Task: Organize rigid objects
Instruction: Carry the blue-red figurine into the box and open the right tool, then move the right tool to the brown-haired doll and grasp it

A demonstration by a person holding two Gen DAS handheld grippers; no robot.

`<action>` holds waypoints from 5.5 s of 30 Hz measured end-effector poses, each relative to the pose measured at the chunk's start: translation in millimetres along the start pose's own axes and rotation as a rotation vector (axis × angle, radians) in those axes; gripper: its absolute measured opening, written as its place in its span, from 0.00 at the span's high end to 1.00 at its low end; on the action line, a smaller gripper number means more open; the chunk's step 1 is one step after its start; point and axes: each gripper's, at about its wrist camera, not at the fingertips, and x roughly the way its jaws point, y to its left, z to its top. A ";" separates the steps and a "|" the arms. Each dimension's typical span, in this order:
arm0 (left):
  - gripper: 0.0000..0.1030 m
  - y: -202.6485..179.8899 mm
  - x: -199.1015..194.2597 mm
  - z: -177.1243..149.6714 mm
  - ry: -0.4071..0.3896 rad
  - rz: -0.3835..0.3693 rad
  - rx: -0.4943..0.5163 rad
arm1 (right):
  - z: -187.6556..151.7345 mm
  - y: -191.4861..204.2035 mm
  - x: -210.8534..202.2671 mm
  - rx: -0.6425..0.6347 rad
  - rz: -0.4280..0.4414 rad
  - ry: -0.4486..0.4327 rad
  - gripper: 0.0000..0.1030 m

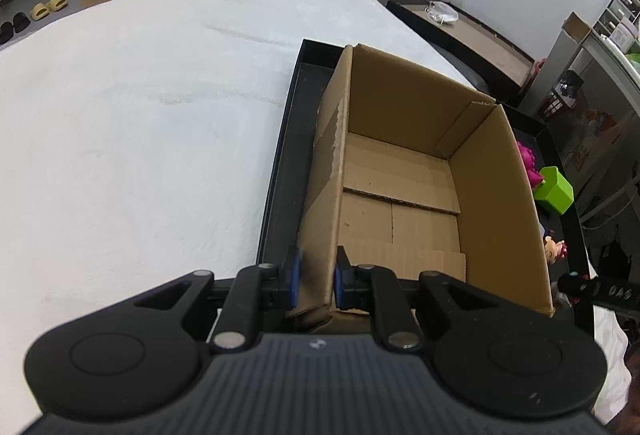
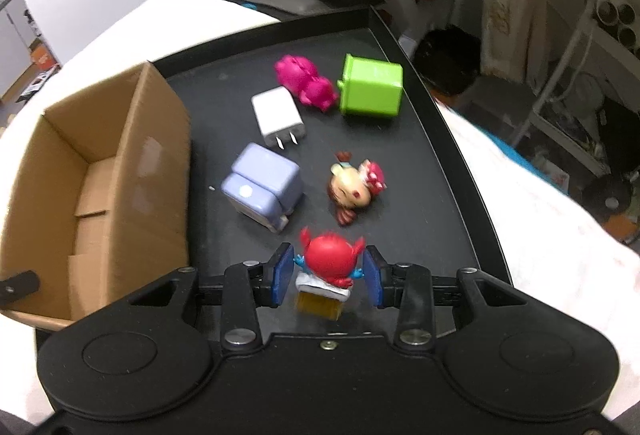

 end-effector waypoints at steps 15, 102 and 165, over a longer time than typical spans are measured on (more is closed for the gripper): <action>0.84 7.4 0.5 -2.3 -0.045 -0.045 -0.005 | 41.2 43.4 -41.9 -0.124 0.057 -0.090 0.63; 0.84 -0.7 3.1 -4.7 -0.045 0.018 0.009 | 55.6 -42.4 -25.1 -0.178 0.194 -0.067 0.38; 0.84 -2.8 11.4 -2.1 -0.019 0.028 0.000 | 73.5 10.0 -28.4 -0.317 0.169 -0.059 0.60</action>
